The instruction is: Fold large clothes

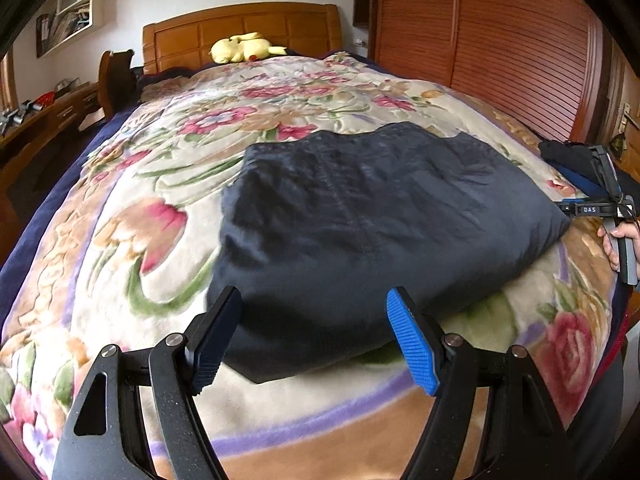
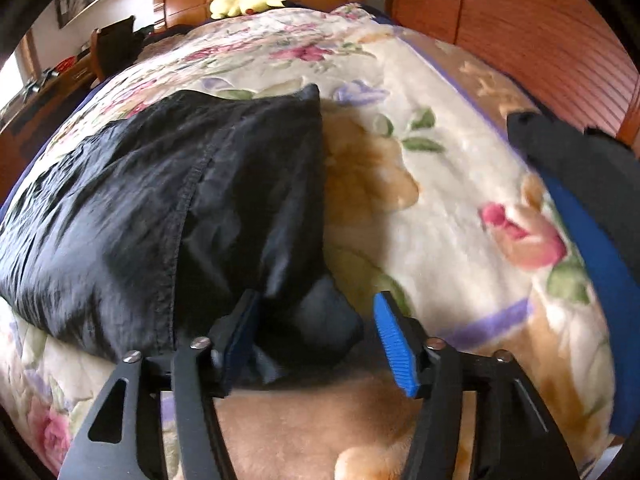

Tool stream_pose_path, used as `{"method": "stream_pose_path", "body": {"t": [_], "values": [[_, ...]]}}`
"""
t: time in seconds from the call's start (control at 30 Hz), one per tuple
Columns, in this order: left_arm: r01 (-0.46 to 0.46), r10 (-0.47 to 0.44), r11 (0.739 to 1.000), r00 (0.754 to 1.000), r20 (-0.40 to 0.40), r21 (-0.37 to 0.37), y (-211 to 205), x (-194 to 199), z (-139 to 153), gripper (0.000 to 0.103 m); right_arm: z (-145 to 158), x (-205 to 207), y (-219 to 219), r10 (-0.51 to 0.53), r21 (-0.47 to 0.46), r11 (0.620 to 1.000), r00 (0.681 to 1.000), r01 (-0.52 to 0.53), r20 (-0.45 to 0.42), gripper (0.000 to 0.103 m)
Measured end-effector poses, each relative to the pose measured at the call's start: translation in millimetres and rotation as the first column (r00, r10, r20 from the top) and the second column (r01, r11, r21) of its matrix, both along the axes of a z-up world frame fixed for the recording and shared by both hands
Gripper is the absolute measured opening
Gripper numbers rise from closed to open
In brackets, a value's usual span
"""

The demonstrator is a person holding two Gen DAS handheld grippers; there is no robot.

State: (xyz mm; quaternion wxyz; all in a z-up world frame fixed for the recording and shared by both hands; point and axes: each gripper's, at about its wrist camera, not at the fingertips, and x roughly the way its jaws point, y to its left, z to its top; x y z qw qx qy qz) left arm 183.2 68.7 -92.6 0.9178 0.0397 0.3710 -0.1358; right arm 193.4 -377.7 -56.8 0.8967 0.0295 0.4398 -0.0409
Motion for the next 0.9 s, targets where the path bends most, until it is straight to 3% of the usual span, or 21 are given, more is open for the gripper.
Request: {"method": "stream_pose_path", "body": {"t": [0.13, 0.43, 0.7, 0.8, 0.9], "values": [[-0.033, 0.033, 0.999, 0.999, -0.028, -0.002, 14, 3, -9, 0.076, -4, 0, -8, -0.03, 0.068, 0.997, 0.999, 0.03, 0.011, 0.067], [-0.077, 0.076, 0.996, 0.997, -0.021, -0.046, 39, -2, -8, 0.076, 18, -22, 0, -0.015, 0.092, 0.996, 0.995, 0.005, 0.103, 0.067], [-0.078, 0.081, 0.987, 0.997, 0.017, -0.14, 55, -3, 3, 0.076, -5, -16, 21, -0.006, 0.033, 0.999, 0.999, 0.004, 0.054, 0.071], [-0.073, 0.077, 0.985, 0.997, 0.022, -0.154, 56, -1, 3, 0.067, -20, -15, 25, -0.006, 0.017, 1.0, 0.999, 0.005, 0.05, 0.075], [-0.077, 0.08, 0.985, 0.997, 0.015, -0.157, 59, 2, 0, 0.057, -25, -16, 21, -0.017, 0.058, 0.998, 0.998, 0.013, 0.069, 0.076]]}}
